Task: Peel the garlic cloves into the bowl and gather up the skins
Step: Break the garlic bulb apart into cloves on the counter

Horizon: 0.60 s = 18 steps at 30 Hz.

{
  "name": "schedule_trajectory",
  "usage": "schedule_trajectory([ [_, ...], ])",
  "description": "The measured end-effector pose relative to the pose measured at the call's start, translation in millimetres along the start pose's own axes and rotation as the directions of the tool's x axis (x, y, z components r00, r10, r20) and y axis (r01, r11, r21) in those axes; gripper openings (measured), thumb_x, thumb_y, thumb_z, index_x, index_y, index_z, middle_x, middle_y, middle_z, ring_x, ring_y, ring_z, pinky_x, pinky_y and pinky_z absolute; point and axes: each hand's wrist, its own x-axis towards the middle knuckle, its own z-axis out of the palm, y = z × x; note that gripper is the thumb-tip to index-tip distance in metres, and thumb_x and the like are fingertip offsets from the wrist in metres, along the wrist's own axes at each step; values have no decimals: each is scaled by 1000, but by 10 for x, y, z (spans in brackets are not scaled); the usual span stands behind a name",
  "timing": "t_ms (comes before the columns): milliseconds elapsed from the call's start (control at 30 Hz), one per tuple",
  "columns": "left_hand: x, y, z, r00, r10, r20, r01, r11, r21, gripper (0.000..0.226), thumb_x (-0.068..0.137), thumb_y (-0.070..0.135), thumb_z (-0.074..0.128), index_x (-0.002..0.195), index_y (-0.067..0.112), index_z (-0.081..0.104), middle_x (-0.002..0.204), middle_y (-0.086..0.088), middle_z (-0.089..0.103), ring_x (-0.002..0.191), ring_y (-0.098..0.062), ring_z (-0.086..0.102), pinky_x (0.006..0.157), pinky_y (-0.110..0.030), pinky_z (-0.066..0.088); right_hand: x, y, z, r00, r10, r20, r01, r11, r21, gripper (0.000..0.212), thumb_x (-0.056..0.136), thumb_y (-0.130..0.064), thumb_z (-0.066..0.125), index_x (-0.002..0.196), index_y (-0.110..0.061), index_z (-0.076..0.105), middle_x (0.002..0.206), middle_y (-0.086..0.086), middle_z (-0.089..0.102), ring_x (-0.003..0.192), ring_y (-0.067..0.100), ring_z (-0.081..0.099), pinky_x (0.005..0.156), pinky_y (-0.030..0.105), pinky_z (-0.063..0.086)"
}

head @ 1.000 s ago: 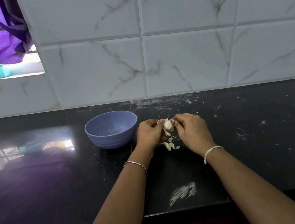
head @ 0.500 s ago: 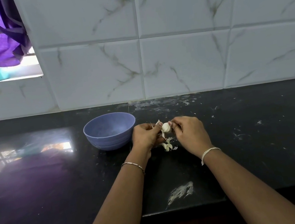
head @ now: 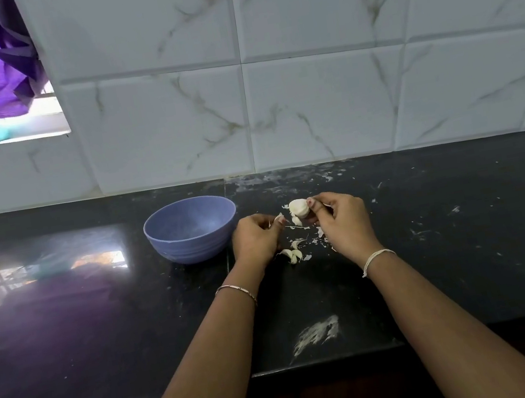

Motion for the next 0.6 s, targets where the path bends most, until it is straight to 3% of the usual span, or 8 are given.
schedule_trajectory([
  [67, -9, 2, -14, 997, 73, -21, -67, 977, 202, 20, 91, 30, 68, 104, 15, 73, 92, -3, 72, 85, -16, 67, 78, -31, 54, -7, -9, 1, 1000, 2, 24, -2, 1000, 1, 19, 97, -23, 58, 96, -18, 76, 76, -5, 74, 73, 9, 69, 74, 36, 57],
  [133, -27, 6, -10, 995, 101, -16, -92, 952, 291, 18, 92, 25, 67, 107, 16, 72, 100, -2, 73, 94, -16, 66, 84, -31, 53, -12, 1, 5, 999, 3, 39, -2, 1000, -15, 18, 97, -23, 59, 99, -17, 76, 79, -3, 75, 75, 11, 69, 75, 36, 57],
  [233, -38, 7, -15, 993, 117, -6, -108, 931, 350, 6, 90, 17, 69, 94, 20, 66, 96, 0, 71, 86, -12, 63, 76, -25, 49, -10, 23, 16, 998, 8, 58, -7, 1000, -13, 19, 96, -24, 60, 101, -15, 76, 84, -1, 75, 80, 12, 70, 80, 38, 57],
  [367, -59, 5, -34, 991, 137, 13, -132, 919, 371, 13, 86, 23, 74, 88, 19, 61, 80, 6, 64, 74, -8, 57, 63, -21, 40, -7, 29, 20, 998, 10, 67, -8, 999, -33, 19, 96, -26, 60, 100, -16, 76, 84, -2, 75, 81, 13, 70, 81, 39, 57],
  [467, -60, -6, -11, 987, 158, 27, -154, 886, 438, 16, 86, 29, 73, 88, 20, 59, 89, 0, 68, 80, -13, 58, 68, -25, 41, -10, 36, 21, 998, 13, 64, -11, 999, -35, 19, 96, -26, 59, 100, -16, 76, 84, -2, 75, 81, 13, 70, 81, 38, 57],
  [600, -46, -27, 15, 982, 181, 44, -179, 852, 492, 18, 92, 29, 66, 102, 14, 66, 102, -6, 69, 97, -22, 61, 77, -30, 44, -14, 36, 20, 998, 14, 65, -11, 999, -38, 20, 96, -26, 59, 100, -16, 76, 84, -2, 75, 81, 13, 70, 80, 38, 57],
])
